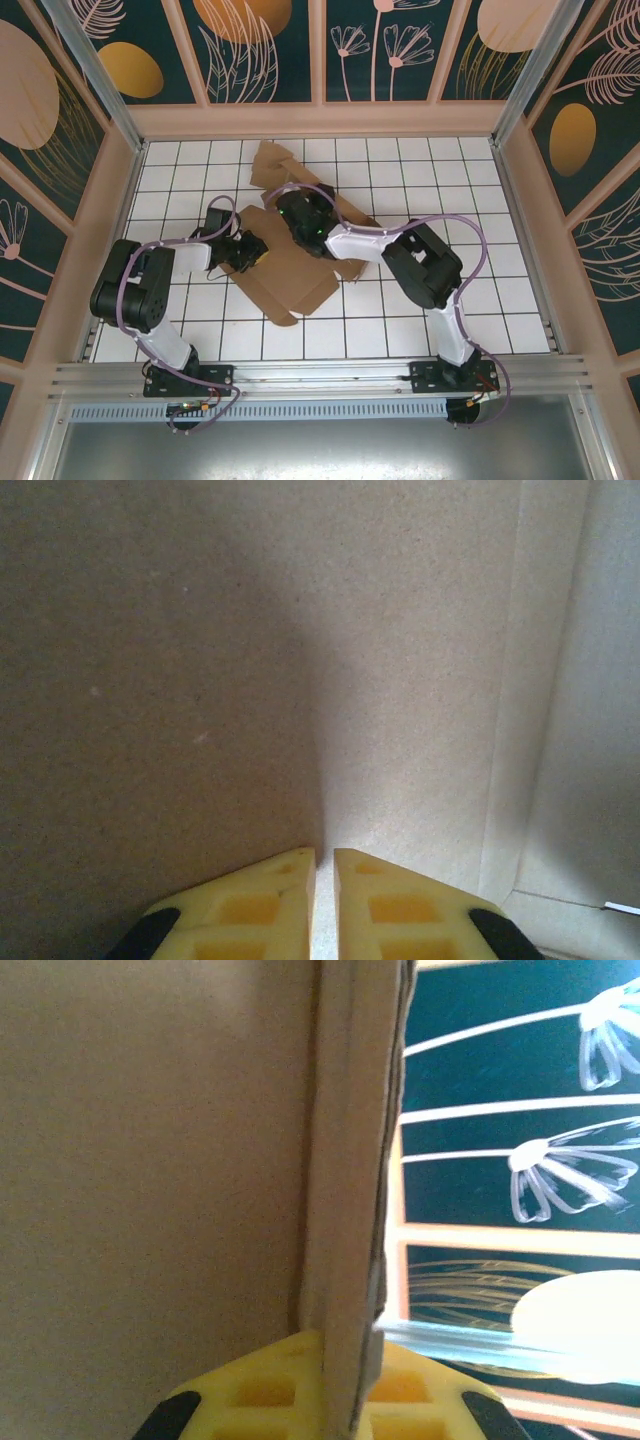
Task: Fold the paper box
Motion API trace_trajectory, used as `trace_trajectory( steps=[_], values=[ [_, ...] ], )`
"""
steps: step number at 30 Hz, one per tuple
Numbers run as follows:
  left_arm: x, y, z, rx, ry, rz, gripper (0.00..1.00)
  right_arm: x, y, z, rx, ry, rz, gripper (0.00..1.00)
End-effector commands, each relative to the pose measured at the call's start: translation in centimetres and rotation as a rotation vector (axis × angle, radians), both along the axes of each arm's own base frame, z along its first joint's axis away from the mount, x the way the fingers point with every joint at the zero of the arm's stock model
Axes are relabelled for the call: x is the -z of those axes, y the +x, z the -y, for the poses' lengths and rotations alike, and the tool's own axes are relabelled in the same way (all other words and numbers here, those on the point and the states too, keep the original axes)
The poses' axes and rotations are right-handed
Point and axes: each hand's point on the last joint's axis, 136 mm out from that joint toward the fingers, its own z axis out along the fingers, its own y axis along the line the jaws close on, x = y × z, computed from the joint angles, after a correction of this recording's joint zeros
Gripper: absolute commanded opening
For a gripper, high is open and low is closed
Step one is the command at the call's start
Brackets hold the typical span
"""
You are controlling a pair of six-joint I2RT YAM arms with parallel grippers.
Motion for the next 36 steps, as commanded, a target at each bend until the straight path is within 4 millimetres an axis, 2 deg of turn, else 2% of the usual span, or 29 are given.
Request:
trace_trajectory(
  steps=[1, 4, 7, 12, 14, 18, 23, 25, 29, 30, 36],
  values=[
    [1.5, -0.3, 0.3, -0.009, -0.023, -0.034, 0.12, -1.7, -2.1, -3.8, -0.070, 0.011, 0.051, 0.04],
    [1.8, -0.3, 0.3, -0.008, -0.023, -0.040, 0.11, -0.9, -3.9, -6.0, -0.102, 0.042, 0.007, 0.04],
    [1.7, -0.1, 0.3, -0.011, -0.024, -0.038, 0.10, 0.0, -5.3, -7.4, -0.114, 0.073, -0.044, 0.05],
    [1.4, 0.0, 0.4, -0.014, -0.026, -0.032, 0.10, 2.3, -6.7, -7.9, -0.113, 0.109, -0.130, 0.08],
    [1.1, 0.2, 0.4, -0.012, -0.030, -0.023, 0.10, 2.5, -6.3, -7.5, -0.098, 0.120, -0.135, 0.09],
    [0.0, 0.6, 0.5, -0.014, -0.038, 0.003, 0.11, 0.4, -4.5, -6.7, -0.061, 0.278, -0.156, 0.13],
    [-0.8, 1.2, 0.8, -0.005, -0.050, 0.023, 0.12, -1.0, -3.2, -6.1, -0.093, 0.443, -0.239, 0.26],
    [-1.0, 1.5, 0.9, -0.005, -0.054, 0.029, 0.12, -1.1, -2.8, -5.8, -0.106, 0.528, -0.303, 0.38],
    [-1.6, 2.0, 1.1, 0.003, -0.056, 0.051, 0.14, -1.4, -2.9, -5.8, -0.159, 0.705, -0.464, 0.44],
    [-3.0, 2.5, 1.2, 0.006, -0.064, 0.093, 0.15, -1.4, -2.9, -5.7, -0.174, 0.738, -0.496, 0.45],
    [-7.5, 4.2, 2.0, 0.027, -0.117, 0.233, 0.24, -1.1, -3.6, -5.2, -0.227, 0.804, -0.527, 0.43]
  ],
)
